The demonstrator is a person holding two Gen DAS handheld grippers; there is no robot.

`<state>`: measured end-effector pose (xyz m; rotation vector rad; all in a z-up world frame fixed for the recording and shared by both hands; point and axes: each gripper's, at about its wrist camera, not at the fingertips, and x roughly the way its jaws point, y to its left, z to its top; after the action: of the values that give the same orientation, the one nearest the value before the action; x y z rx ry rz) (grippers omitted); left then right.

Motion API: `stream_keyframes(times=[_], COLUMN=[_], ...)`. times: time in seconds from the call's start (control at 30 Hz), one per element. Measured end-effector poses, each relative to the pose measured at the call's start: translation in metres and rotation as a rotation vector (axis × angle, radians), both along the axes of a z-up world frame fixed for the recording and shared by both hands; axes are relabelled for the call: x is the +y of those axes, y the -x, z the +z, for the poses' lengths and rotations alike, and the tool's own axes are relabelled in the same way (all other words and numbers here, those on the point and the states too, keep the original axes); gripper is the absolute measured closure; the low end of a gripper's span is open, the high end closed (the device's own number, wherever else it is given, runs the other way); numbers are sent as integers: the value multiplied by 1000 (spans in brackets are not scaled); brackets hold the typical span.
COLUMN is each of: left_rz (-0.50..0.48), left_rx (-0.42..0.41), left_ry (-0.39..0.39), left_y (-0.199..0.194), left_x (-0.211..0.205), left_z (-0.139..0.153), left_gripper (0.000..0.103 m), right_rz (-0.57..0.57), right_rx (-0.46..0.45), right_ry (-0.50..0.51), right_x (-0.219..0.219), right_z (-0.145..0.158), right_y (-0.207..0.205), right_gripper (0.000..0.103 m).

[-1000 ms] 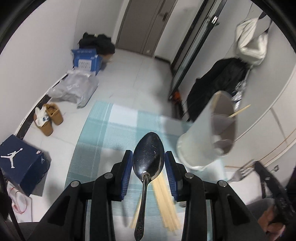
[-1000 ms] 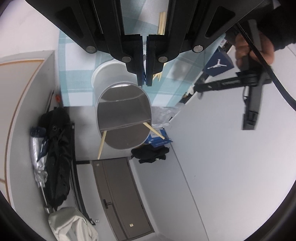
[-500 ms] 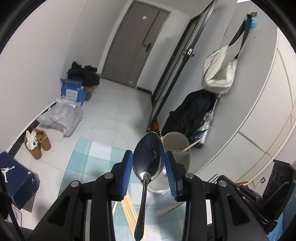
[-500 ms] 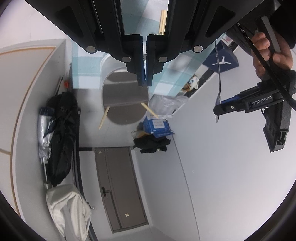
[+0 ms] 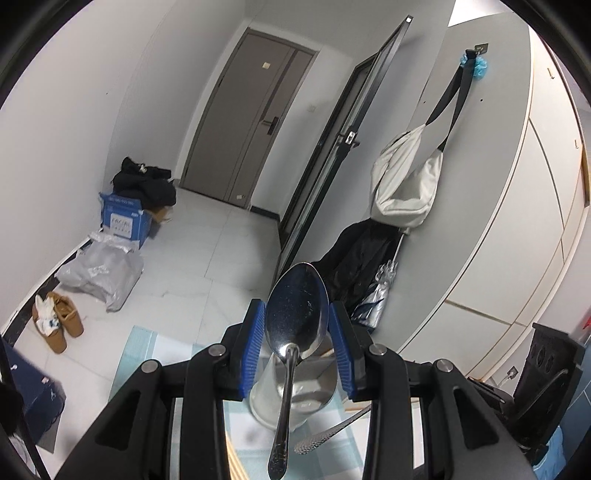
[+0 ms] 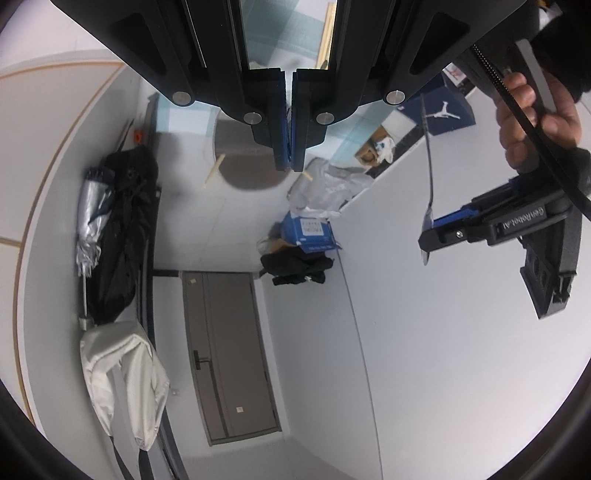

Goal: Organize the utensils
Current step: 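Carry spoon and chopsticks to the holder and drop the spoon from the left tool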

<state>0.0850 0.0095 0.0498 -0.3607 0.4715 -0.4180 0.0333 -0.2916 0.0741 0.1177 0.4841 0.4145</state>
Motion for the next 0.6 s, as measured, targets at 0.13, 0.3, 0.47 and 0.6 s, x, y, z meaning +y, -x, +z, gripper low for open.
stream_keyframes(times=[0.13,0.3,0.47,0.6], left_rz=[-7,-28,-16,-21], left_rx=[-24,-16,-41,-47], left_ry=[18,44,49,54], left_y=[-10,-32,-51,-72], left_x=[-6,-15,-26,-37], left_z=[4,6,7,-4], left_gripper=[72,72,72,72], right_rz=[0,-7,-12,-15], right_rx=[-12,-25,-35,-27], right_ry=[-22,-39,-20,-10], right_x=[-10,-25,-31,-34], right_z=[19,41,54,55], right_y=[-13,-36,-61,-87], right_gripper=[102,102,102,102])
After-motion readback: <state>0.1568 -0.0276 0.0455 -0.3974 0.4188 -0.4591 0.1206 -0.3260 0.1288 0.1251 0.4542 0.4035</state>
